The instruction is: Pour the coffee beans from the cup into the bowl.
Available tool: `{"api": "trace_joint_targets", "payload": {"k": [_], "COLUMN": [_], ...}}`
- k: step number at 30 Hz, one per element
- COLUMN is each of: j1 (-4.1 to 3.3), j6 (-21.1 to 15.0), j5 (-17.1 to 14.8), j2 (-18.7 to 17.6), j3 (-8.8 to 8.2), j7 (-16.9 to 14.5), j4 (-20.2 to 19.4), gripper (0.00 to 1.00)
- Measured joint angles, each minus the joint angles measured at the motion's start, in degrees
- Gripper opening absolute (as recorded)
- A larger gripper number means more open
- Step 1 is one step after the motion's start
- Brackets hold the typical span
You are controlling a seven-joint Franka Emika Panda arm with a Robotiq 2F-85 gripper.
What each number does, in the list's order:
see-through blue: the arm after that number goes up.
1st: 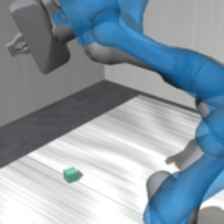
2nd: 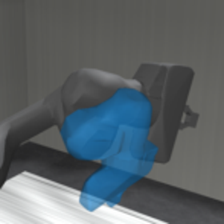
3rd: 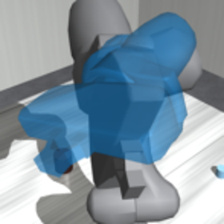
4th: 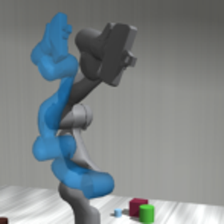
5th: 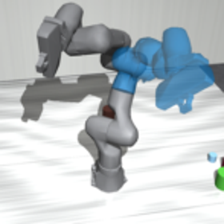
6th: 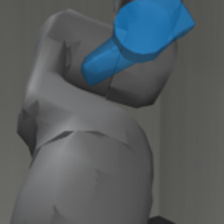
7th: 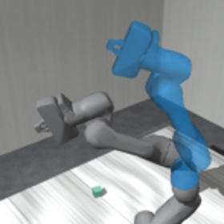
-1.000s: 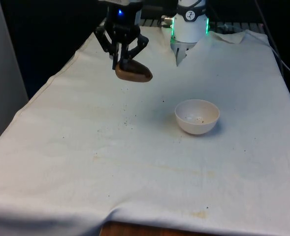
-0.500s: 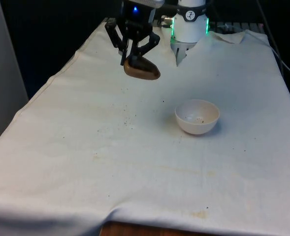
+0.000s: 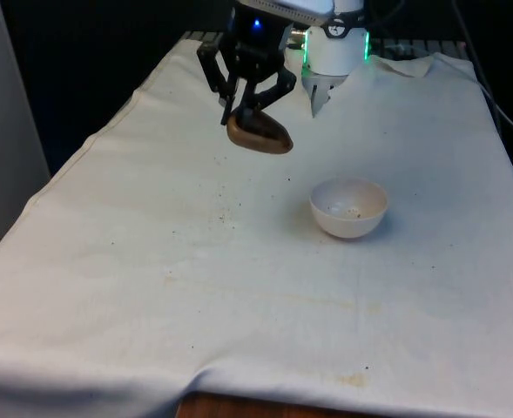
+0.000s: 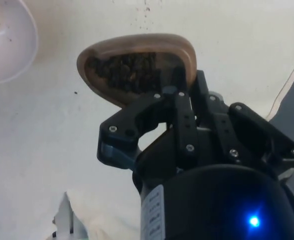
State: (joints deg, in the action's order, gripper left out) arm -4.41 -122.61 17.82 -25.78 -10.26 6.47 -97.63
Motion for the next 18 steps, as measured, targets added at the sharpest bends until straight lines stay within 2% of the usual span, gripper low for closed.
{"api": "trace_joint_targets", "payload": {"k": [9,18], "j1": [-0.06,-0.23], "j6": [1.3,2.5], "j5": [0.1,3.2], "j2": [-2.5,-1.6], "j3": [1.20,2.81], "j7": [1.9,5.5], "j4": [3.6,2.8], "gripper": [0.01,0.01]}}
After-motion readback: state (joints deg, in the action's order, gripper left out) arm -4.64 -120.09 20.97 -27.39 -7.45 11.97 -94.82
